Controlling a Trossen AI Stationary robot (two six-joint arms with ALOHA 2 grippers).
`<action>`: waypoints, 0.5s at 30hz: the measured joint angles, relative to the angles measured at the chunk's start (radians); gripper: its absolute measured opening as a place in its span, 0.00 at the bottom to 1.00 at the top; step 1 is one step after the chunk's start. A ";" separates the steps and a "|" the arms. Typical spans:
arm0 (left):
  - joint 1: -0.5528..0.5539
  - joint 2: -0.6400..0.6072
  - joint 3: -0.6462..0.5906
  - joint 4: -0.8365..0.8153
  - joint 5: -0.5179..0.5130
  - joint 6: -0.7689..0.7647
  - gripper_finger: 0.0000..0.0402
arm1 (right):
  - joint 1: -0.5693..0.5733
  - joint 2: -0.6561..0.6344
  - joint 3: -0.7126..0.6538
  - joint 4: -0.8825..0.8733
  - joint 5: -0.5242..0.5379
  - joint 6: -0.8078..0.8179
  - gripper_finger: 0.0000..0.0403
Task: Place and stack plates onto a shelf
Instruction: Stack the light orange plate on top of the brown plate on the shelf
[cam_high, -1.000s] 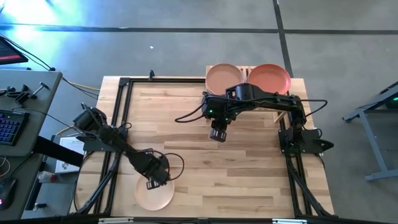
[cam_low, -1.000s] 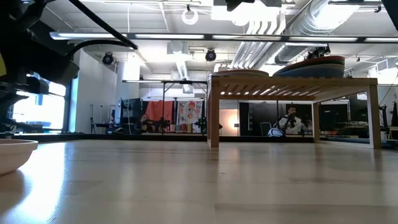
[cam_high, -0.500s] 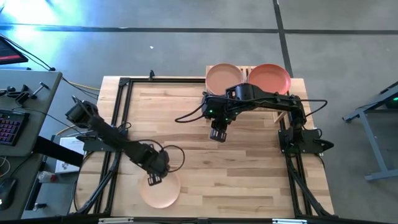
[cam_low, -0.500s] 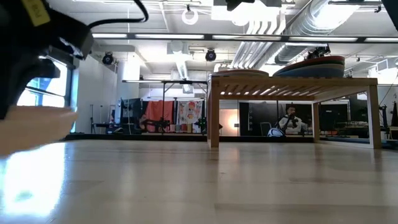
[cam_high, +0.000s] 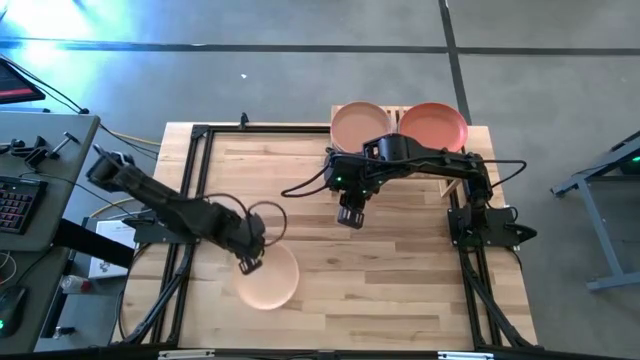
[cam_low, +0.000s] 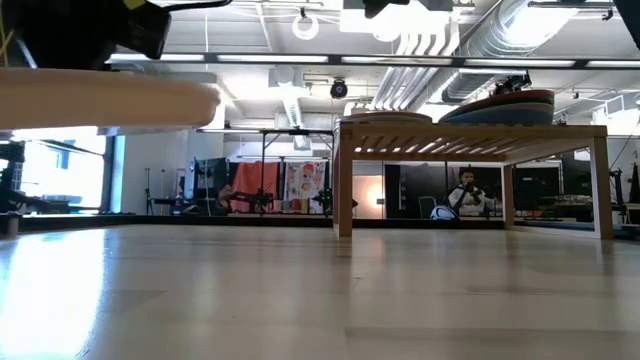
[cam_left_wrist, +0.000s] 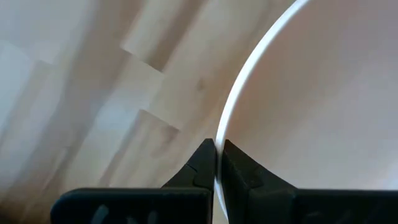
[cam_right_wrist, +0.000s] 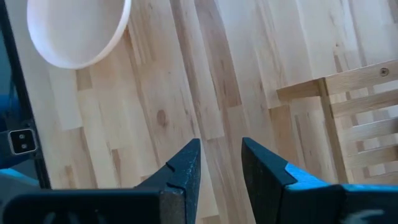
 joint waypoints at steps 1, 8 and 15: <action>0.015 -0.017 0.000 -0.009 -0.010 -0.007 0.00 | 0.000 0.000 0.000 0.000 0.007 0.000 0.23; 0.133 -0.104 0.006 -0.011 -0.026 -0.051 0.00 | 0.000 0.000 0.000 0.007 0.062 0.000 0.29; 0.274 -0.116 0.085 -0.011 -0.078 0.029 0.00 | -0.010 0.001 0.000 0.048 0.191 0.109 0.37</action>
